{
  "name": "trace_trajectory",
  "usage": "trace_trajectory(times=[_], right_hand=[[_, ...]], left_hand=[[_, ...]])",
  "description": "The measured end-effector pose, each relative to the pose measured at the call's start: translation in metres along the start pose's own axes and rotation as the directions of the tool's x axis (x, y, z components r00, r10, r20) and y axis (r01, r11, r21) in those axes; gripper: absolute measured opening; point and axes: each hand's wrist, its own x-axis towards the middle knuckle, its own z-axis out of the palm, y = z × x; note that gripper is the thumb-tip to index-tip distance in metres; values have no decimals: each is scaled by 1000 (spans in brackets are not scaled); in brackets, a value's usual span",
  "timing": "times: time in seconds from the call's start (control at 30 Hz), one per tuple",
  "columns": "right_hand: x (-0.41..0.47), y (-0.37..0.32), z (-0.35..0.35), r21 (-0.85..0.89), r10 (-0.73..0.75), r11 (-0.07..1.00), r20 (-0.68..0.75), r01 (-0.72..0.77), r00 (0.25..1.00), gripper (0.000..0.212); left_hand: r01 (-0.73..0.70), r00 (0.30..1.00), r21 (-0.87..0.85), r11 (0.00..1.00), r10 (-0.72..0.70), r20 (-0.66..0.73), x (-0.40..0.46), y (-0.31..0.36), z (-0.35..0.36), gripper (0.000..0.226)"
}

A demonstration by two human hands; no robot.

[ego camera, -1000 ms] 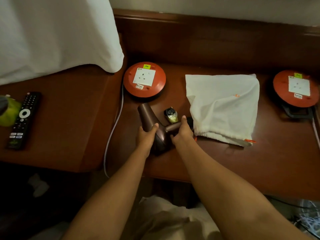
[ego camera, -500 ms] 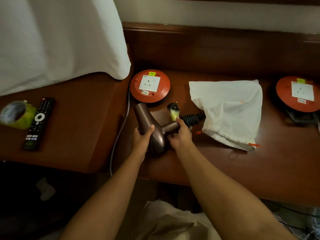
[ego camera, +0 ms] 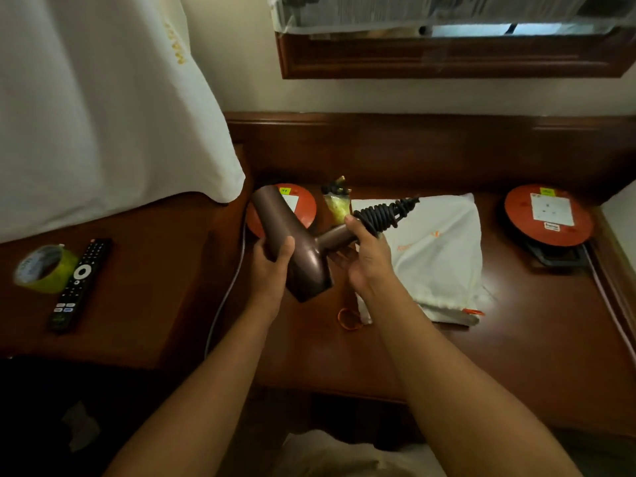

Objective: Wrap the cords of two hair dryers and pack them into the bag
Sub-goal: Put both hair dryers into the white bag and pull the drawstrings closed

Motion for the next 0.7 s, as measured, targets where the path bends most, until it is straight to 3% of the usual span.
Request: trace_trajectory(times=[0.13,0.2,0.27,0.3,0.33,0.4,0.5,0.53,0.6,0.7], right_hand=[[-10,-28,-45,95,-4,995,-103,14,995,35],[-15,-41,-79,144,-19,988,-178,46,984,38],[-20,-44,-102,179,-9,982,-239,53,971,34],[-24,-46,-119,187,-9,980,-279,64,960,37],[-27,-45,-133,190,-8,979,-315,71,949,42],[-34,-45,-158,195,-21,976,-379,102,925,51],[-45,-40,-188,213,-2,972,-413,99,911,42],[-49,-37,-196,220,21,972,-412,77,911,33],[-54,-32,-211,229,54,972,-424,49,904,19],[-61,-24,-224,227,85,974,-453,22,888,17]], left_hand=[[2,990,20,1000,-5,141,-12,7,35,47],[81,981,33,996,-86,176,-22,0,63,46],[137,980,173,975,-158,118,-23,-21,78,46],[74,984,339,938,-123,126,-24,-37,86,42],[-62,982,510,858,-37,183,-28,-50,92,39],[-360,918,713,602,90,387,-38,-73,104,50],[-474,878,848,237,56,475,-45,-93,111,65],[-453,891,872,187,48,452,-44,-96,114,65],[-396,916,888,233,38,399,-36,-103,121,60],[-358,926,807,469,68,372,-22,-103,131,27]])
